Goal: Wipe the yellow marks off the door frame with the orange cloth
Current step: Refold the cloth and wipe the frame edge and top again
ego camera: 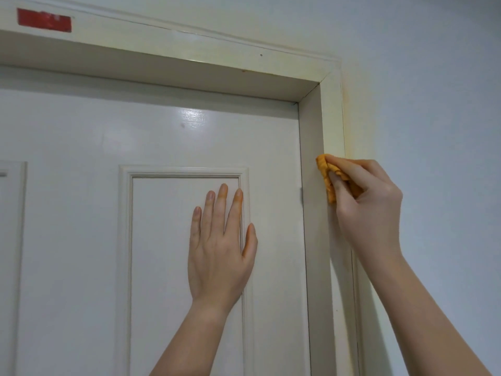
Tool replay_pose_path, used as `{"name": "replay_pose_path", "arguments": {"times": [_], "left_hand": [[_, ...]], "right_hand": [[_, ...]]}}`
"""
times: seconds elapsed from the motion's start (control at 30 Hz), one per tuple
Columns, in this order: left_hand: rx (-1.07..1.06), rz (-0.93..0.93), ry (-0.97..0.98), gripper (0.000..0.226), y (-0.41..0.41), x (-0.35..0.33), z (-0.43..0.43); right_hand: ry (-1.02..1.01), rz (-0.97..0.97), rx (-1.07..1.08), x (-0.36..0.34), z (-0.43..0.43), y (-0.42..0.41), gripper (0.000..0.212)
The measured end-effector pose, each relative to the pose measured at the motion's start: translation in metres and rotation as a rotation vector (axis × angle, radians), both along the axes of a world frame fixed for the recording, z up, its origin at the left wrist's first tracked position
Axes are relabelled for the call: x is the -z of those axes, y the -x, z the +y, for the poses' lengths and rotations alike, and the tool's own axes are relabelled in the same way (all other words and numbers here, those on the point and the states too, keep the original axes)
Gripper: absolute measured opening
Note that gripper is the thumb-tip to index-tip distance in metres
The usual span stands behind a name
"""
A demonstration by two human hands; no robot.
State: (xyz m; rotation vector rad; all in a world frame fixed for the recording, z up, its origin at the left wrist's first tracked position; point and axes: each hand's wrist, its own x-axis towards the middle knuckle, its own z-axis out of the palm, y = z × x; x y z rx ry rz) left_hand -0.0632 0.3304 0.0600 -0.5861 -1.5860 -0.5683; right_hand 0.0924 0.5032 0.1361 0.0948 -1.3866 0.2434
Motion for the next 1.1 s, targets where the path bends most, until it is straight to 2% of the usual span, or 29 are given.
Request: {"name": "replay_pose_path", "arguments": {"times": [0.17,0.33,0.5,0.6,0.7,0.8,0.9,1.0,1.1], "left_hand": [[0.001,-0.005,-0.028,0.067,0.001,0.008,0.004],[-0.016,-0.004,-0.047,0.066,0.001,0.01,0.009],[-0.019,0.0,-0.053,0.065,0.0,0.015,0.011],[-0.021,0.002,-0.052,0.064,0.0,0.017,0.011],[-0.032,0.002,-0.05,0.064,0.0,0.019,0.012],[-0.023,-0.006,-0.062,0.063,-0.001,0.019,0.012],[-0.011,-0.008,-0.07,0.063,-0.003,0.021,0.013],[-0.017,-0.011,-0.06,0.064,-0.003,0.025,0.013],[-0.01,-0.017,-0.059,0.063,-0.003,0.025,0.013]], "right_hand": [[0.076,0.003,0.006,0.029,0.007,-0.005,0.031],[-0.043,-0.012,0.004,0.016,0.002,0.0,0.03],[0.059,-0.012,-0.002,0.031,0.02,-0.009,0.032],[0.025,-0.026,0.007,0.057,0.006,-0.007,0.033],[-0.055,-0.034,0.032,0.051,0.001,-0.002,0.03],[0.01,-0.029,-0.005,0.043,0.017,-0.006,0.031],[0.08,-0.045,-0.038,0.068,0.014,-0.011,0.033],[0.022,-0.085,0.012,0.086,-0.003,-0.007,0.035],[0.018,-0.072,-0.002,0.072,0.002,-0.004,0.033]]}}
